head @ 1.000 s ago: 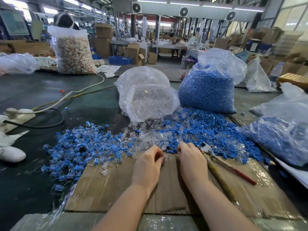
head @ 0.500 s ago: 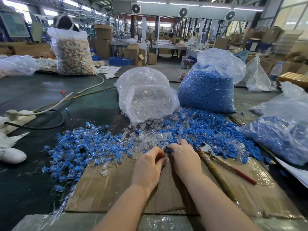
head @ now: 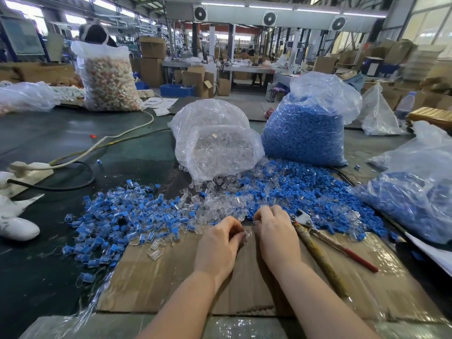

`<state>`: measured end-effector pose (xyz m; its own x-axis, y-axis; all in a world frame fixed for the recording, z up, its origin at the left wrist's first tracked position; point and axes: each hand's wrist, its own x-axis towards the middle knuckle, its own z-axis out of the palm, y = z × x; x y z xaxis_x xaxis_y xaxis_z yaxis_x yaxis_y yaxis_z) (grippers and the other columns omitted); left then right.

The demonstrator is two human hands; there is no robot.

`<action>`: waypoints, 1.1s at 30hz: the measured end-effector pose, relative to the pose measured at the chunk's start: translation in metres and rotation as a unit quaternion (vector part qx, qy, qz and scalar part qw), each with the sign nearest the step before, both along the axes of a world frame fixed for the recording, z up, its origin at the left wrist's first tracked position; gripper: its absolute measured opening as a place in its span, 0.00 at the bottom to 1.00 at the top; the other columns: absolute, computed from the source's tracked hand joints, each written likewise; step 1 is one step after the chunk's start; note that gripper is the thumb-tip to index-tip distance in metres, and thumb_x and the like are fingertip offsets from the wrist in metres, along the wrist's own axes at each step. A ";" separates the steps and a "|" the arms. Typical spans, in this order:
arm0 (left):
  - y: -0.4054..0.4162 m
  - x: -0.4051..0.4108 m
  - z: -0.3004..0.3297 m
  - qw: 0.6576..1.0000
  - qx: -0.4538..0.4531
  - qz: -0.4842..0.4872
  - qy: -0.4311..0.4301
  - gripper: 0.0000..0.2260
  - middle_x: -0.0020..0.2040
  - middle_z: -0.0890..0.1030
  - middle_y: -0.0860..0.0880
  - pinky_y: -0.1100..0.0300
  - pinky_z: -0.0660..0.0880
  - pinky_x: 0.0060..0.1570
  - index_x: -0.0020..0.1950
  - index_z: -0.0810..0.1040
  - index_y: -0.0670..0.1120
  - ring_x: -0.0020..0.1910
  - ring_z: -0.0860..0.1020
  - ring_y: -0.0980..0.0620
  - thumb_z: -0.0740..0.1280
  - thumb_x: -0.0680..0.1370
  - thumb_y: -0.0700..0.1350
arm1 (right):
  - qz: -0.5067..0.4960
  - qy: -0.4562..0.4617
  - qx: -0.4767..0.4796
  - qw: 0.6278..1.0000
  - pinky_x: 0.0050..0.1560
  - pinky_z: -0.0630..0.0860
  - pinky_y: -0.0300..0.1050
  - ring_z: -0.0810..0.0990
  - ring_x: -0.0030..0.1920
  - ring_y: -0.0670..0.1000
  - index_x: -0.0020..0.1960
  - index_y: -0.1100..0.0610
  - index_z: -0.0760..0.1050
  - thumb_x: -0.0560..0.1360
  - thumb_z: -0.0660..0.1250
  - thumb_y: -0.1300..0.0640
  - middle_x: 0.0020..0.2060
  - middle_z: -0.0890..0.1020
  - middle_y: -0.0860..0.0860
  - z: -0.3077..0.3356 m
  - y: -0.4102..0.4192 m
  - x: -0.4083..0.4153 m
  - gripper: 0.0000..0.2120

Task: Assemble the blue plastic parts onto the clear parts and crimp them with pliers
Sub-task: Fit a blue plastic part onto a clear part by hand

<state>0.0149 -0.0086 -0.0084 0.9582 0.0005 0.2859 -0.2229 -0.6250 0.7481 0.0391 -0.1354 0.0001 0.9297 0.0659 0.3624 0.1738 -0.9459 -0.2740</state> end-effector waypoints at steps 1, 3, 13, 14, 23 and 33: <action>0.000 0.001 0.000 1.000 0.000 0.000 0.000 0.06 0.38 0.77 0.60 0.77 0.67 0.37 0.42 0.73 0.56 0.38 0.74 0.66 0.68 0.76 0.47 | 0.005 -0.016 0.017 1.000 0.51 0.68 0.40 0.71 0.53 0.49 0.53 0.52 0.68 0.79 0.57 0.60 0.52 0.73 0.48 -0.002 -0.001 -0.004 0.06; 0.000 0.002 0.000 1.000 0.000 0.003 0.001 0.05 0.38 0.77 0.59 0.75 0.68 0.37 0.43 0.73 0.55 0.38 0.74 0.65 0.67 0.76 0.47 | 0.020 -0.031 0.057 0.998 0.46 0.67 0.41 0.73 0.49 0.49 0.51 0.52 0.70 0.79 0.58 0.59 0.47 0.75 0.47 -0.005 -0.002 -0.012 0.04; 0.000 0.001 -0.001 1.000 -0.028 0.002 0.005 0.04 0.36 0.78 0.57 0.74 0.70 0.38 0.43 0.74 0.53 0.38 0.76 0.62 0.66 0.77 0.44 | 0.035 -0.013 0.270 0.962 0.53 0.72 0.38 0.79 0.47 0.49 0.52 0.57 0.80 0.74 0.68 0.62 0.45 0.81 0.49 -0.008 -0.012 -0.023 0.08; 0.000 0.001 -0.001 1.000 -0.029 0.001 0.005 0.04 0.37 0.78 0.57 0.74 0.70 0.38 0.44 0.74 0.53 0.38 0.76 0.62 0.66 0.77 0.44 | 0.036 -0.008 0.283 0.958 0.52 0.75 0.42 0.80 0.46 0.49 0.50 0.56 0.80 0.74 0.69 0.60 0.43 0.82 0.49 -0.008 -0.011 -0.024 0.06; 0.001 0.001 -0.002 0.999 -0.034 0.001 -0.005 0.04 0.39 0.78 0.58 0.68 0.73 0.44 0.47 0.76 0.53 0.42 0.78 0.60 0.66 0.77 0.43 | 0.054 -0.019 0.268 0.962 0.55 0.74 0.41 0.80 0.49 0.49 0.53 0.57 0.82 0.75 0.67 0.63 0.47 0.84 0.50 -0.007 -0.009 -0.027 0.09; 0.000 0.000 0.000 0.999 -0.051 -0.004 0.008 0.06 0.40 0.80 0.57 0.70 0.72 0.45 0.45 0.75 0.55 0.43 0.78 0.61 0.68 0.76 0.43 | 0.045 0.010 0.256 0.965 0.45 0.74 0.47 0.78 0.41 0.50 0.41 0.54 0.78 0.74 0.69 0.54 0.36 0.81 0.48 -0.006 -0.009 -0.029 0.04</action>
